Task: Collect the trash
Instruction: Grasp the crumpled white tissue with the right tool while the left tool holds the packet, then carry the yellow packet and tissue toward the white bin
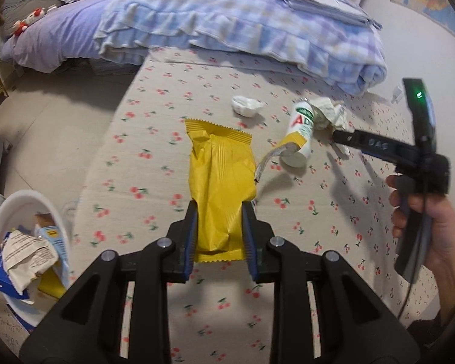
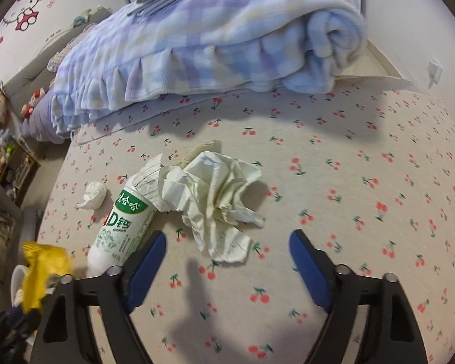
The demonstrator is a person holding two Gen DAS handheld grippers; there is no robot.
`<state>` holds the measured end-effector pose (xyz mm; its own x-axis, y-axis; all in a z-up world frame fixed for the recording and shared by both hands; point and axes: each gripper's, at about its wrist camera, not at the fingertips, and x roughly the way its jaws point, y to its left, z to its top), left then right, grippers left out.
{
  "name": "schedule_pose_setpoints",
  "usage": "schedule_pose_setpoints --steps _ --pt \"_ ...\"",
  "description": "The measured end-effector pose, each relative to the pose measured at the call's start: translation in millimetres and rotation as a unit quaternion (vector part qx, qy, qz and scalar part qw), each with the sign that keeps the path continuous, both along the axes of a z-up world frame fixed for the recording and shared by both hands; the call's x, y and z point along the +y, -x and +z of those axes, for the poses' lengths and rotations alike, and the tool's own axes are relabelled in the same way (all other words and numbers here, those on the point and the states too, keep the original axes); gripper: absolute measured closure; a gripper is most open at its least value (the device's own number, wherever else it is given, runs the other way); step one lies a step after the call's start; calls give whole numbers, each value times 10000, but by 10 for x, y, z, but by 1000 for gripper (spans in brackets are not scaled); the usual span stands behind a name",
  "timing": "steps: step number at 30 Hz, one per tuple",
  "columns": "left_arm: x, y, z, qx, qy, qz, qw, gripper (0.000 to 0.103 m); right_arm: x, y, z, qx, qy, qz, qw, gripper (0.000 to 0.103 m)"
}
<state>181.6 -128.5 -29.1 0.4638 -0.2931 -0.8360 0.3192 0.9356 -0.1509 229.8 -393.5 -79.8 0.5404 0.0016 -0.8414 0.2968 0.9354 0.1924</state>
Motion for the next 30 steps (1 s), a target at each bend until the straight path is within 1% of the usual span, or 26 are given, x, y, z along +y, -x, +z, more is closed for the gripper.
schedule_pose_setpoints --steps 2,4,5,7,8,9,12,15,18,22,30 --pt "62 -12 31 -3 58 51 10000 74 36 -60 -40 22 -6 45 10000 28" --pt "110 -19 62 -20 103 92 9999 74 64 -108 -77 69 88 68 9999 36" --pt "131 -20 80 -32 120 107 9999 74 71 -119 -92 90 104 78 9999 42" --pt "177 -27 105 -48 159 135 9998 74 78 -127 -91 57 141 138 9998 58" --pt "191 -26 113 -53 169 143 9997 74 76 -124 -90 61 86 190 9998 75" --pt "212 -19 123 -59 178 156 9997 74 66 -104 -83 10 -29 269 9996 82" --pt "283 6 155 -72 207 217 9995 74 14 -20 -18 -98 -96 326 9994 86" --pt "363 41 194 -106 232 274 9993 74 -40 90 96 -191 -195 350 9990 88" --pt "458 88 234 -157 247 330 9990 74 -26 210 252 -291 -120 443 9985 88" --pt "587 151 278 -208 281 420 9985 74 49 368 434 -353 -45 589 9976 89" --pt "924 315 345 -258 418 661 9966 74 355 663 724 -462 97 1000 9939 89"
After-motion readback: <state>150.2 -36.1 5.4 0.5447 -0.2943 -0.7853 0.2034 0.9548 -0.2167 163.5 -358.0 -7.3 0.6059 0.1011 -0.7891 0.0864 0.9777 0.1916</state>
